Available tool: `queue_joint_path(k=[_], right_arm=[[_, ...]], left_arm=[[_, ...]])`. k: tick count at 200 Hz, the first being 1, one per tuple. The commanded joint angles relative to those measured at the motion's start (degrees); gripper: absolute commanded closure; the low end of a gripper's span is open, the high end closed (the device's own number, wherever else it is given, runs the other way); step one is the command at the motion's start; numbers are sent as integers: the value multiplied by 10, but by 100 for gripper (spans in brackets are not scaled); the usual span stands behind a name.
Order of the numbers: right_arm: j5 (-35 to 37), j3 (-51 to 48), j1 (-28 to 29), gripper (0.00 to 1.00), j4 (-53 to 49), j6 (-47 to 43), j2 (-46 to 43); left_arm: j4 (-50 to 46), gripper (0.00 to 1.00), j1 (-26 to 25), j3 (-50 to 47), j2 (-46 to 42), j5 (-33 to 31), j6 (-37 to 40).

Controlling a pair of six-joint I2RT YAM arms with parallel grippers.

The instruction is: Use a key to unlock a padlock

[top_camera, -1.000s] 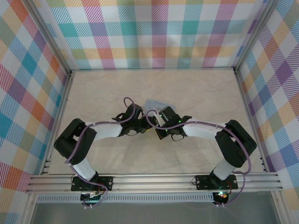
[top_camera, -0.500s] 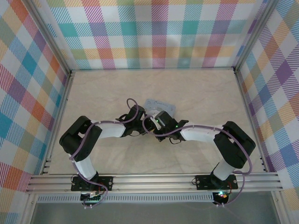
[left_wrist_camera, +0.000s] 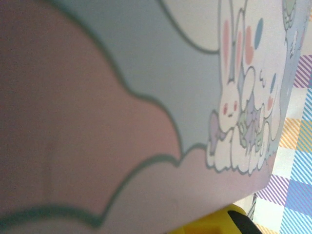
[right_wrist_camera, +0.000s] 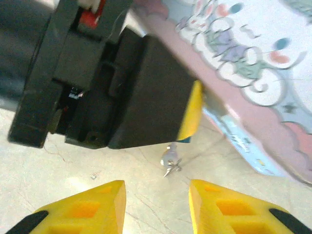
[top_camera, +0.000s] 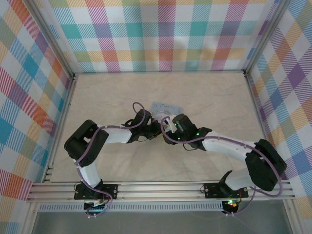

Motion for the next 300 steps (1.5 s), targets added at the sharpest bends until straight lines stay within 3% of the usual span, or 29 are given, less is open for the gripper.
queue_joint_path(k=[1,99,149,240,300], right_arm=[[-31,-5,-2,62,-5,23,-4],[-52,17,-18,73,48,70,115],[-61,36,-27,100,64,66,142],[-70,56,-46,100,66,63,138],[-67,20,-46,72,4,44,65]], left_arm=[[-3,100,6,-9,20,14,-26],[17,100,8,-5,8,40,-39],[21,100,8,-7,6,47,-39],[44,100,9,-19,10,61,-45],[12,100,26,-5,6,46,-34]])
